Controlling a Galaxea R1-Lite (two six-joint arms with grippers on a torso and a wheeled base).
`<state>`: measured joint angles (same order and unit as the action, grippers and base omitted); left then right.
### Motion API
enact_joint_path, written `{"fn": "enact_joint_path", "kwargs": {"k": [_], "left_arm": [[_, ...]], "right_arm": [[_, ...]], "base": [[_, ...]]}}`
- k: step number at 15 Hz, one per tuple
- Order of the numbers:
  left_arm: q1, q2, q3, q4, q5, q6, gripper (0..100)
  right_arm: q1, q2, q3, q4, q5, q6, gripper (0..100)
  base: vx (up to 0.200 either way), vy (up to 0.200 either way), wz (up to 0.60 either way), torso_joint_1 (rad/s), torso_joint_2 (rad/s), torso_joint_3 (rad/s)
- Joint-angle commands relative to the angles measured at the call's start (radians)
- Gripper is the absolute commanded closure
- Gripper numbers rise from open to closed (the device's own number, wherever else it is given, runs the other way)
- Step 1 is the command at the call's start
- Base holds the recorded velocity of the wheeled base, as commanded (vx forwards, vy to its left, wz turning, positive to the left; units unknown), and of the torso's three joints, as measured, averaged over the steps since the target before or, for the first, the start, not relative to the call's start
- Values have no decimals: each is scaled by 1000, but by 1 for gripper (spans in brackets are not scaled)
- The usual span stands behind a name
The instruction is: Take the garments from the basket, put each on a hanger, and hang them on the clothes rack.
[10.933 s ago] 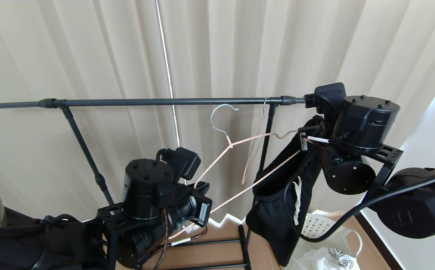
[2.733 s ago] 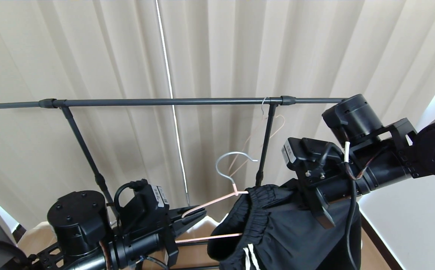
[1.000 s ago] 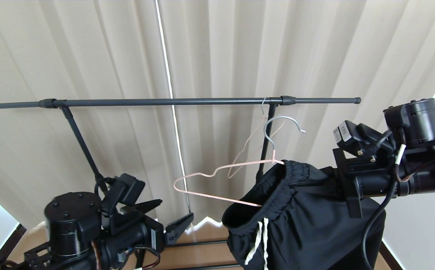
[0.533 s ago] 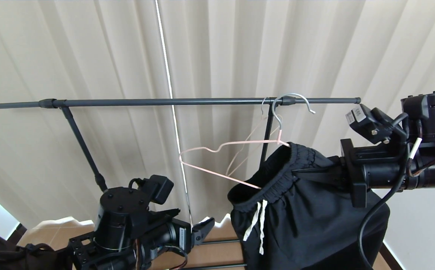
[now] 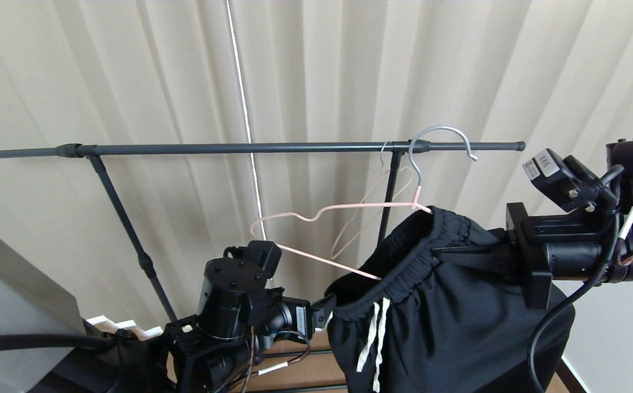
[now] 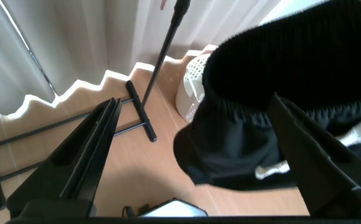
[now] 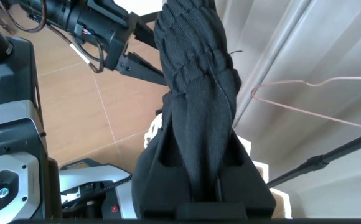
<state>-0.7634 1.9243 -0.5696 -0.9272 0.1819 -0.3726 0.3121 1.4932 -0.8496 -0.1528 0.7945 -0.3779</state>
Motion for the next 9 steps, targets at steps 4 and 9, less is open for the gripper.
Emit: {"fn": "enact_joint_path", "kwargs": {"k": [4,9], "left_arm": [[-42,127,-98,-2,82,4,0],[-51,136,-102,-4,90,6,0]], "right_arm": [[7,-18,7,-1,0,1,100],[7,-18,6,-1,0,-1,100]], "base": [[0,0,0,0,0,0],[0,0,0,0,0,0]]}}
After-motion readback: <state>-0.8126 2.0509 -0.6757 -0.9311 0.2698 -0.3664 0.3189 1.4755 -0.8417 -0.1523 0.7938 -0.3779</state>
